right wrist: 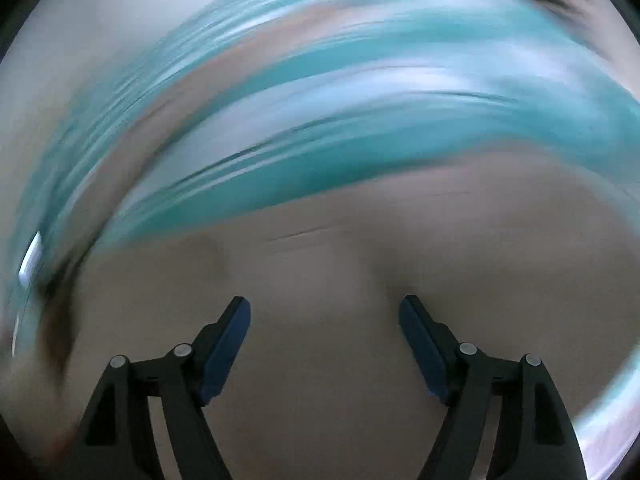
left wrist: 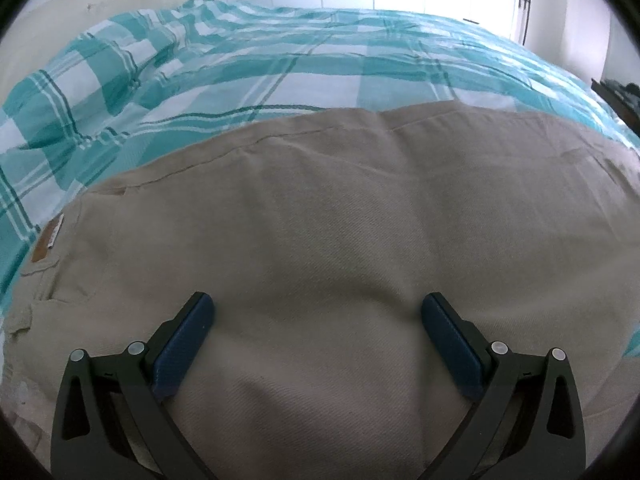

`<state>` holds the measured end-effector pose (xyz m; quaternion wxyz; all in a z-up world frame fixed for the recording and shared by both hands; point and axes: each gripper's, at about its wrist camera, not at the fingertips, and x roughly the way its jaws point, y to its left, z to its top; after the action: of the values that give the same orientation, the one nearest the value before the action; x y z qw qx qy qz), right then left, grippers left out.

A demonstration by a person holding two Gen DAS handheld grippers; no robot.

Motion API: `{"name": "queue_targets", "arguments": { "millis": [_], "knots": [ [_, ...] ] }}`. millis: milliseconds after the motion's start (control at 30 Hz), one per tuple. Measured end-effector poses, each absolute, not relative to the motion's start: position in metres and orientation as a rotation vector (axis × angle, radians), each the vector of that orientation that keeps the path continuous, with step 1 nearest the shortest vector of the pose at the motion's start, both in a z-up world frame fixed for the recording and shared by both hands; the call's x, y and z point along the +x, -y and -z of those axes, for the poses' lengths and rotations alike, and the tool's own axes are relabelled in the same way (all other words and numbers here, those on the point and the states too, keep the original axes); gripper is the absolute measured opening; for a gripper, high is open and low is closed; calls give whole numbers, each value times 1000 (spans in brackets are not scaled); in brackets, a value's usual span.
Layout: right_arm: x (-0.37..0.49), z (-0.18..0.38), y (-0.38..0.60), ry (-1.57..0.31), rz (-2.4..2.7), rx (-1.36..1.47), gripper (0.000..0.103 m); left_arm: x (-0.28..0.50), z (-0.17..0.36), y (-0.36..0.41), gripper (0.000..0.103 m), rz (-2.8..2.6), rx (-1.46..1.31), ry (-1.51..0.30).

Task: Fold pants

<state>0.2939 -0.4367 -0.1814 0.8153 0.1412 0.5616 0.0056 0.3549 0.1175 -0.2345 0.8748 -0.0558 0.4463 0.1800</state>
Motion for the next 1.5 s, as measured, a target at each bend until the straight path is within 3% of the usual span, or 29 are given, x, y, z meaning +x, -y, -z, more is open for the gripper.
{"name": "queue_targets", "arguments": {
  "millis": [67, 100, 167, 200, 333, 500, 567, 600, 733, 1500],
  "knots": [
    [289, 178, 489, -1126, 174, 308, 36, 355, 235, -118, 103, -374, -121, -932],
    [286, 170, 493, -1112, 237, 300, 39, 355, 234, -118, 103, -373, -121, -932],
    [280, 146, 461, -1051, 292, 158, 80, 355, 234, -118, 103, -373, -124, -932],
    [273, 138, 444, -1016, 277, 112, 86, 355, 234, -119, 103, -373, -124, -932],
    [244, 125, 309, -948, 29, 42, 87, 355, 234, -118, 103, -373, -124, -932],
    [226, 171, 198, -975, -90, -329, 88, 355, 234, -118, 103, -373, -125, -934],
    [225, 180, 193, -949, -75, -341, 101, 355, 234, -118, 103, -373, -126, -934],
    [226, 182, 200, -951, -66, -314, 103, 355, 234, -119, 103, -373, -126, -934],
    [228, 197, 251, -1004, -120, -135, 103, 355, 234, -118, 103, -373, -126, -934],
    [225, 206, 256, -966, -118, -172, 103, 355, 234, -119, 103, -374, -126, -935]
  ]
}}
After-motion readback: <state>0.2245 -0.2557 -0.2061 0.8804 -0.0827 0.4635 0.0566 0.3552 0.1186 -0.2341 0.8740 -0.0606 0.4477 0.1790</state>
